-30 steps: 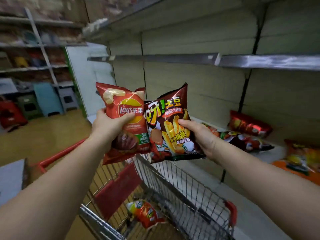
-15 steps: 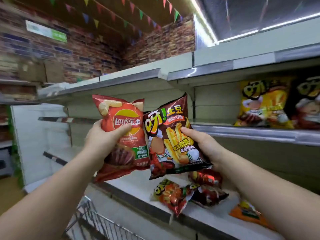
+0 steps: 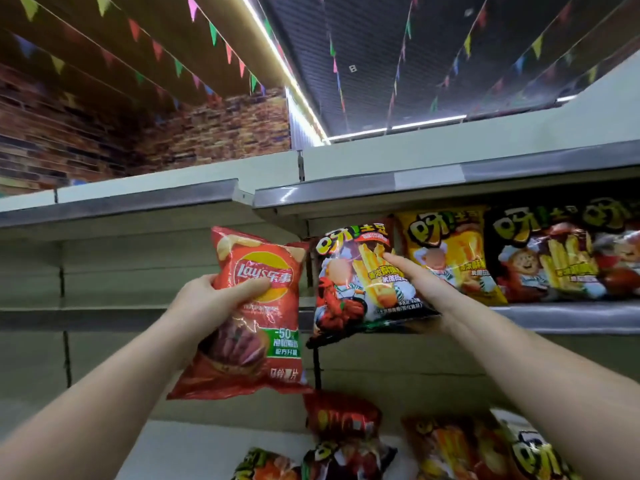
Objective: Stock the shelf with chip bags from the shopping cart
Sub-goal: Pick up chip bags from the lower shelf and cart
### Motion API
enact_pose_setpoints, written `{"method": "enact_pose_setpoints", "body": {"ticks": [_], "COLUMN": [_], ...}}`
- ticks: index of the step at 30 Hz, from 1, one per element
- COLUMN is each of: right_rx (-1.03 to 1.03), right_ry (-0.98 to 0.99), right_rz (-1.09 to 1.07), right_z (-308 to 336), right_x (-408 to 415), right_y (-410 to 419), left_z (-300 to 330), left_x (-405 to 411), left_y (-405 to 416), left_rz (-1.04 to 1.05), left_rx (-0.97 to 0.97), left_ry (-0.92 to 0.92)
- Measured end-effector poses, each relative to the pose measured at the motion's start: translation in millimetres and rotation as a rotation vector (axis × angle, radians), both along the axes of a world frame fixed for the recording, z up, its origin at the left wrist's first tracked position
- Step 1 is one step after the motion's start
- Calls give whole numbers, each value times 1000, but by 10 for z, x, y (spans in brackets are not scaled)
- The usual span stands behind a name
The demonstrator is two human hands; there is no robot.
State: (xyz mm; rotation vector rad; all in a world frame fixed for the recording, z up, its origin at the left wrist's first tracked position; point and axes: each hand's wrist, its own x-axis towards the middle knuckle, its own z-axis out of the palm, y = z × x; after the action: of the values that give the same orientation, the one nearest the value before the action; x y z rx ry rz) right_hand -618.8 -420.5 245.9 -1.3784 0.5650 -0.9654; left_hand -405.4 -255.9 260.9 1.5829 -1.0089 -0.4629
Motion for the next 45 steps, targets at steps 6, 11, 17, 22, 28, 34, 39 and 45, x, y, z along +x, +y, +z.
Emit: {"method": "enact_pose_setpoints", "body": {"ticks": [6,11,17,22,28,34,39,45], "right_rx": [101,140,90,-24,28,-72,-133,-305], "right_ry": [-5,-17,111,179,149,144,289,440], "right_rz": [-156,-199,-293,-344,-313,-470,-568,-670], "right_z": [193,265,258,240,280,319,380,338], "right_x": [254,474,695,791,866,950,866,943], "right_y": [-471,-855,-1257,-1350,-1443,-1721,-1830,-1822], "left_z": [169,275,319,280,281,243,247,244], "left_x": [111,169,207,195,207,207,240,226], "left_y": [-554,-1036,-1534,-1775,-1817,-1817,-1849,-1907], "left_rz": [-175,-196,-197,-208,-206,-225,-243,-254], "left_rx": [76,66,87,125,94,86,95,101], "left_ry": [111,166,144,172,196,223,243,241]}}
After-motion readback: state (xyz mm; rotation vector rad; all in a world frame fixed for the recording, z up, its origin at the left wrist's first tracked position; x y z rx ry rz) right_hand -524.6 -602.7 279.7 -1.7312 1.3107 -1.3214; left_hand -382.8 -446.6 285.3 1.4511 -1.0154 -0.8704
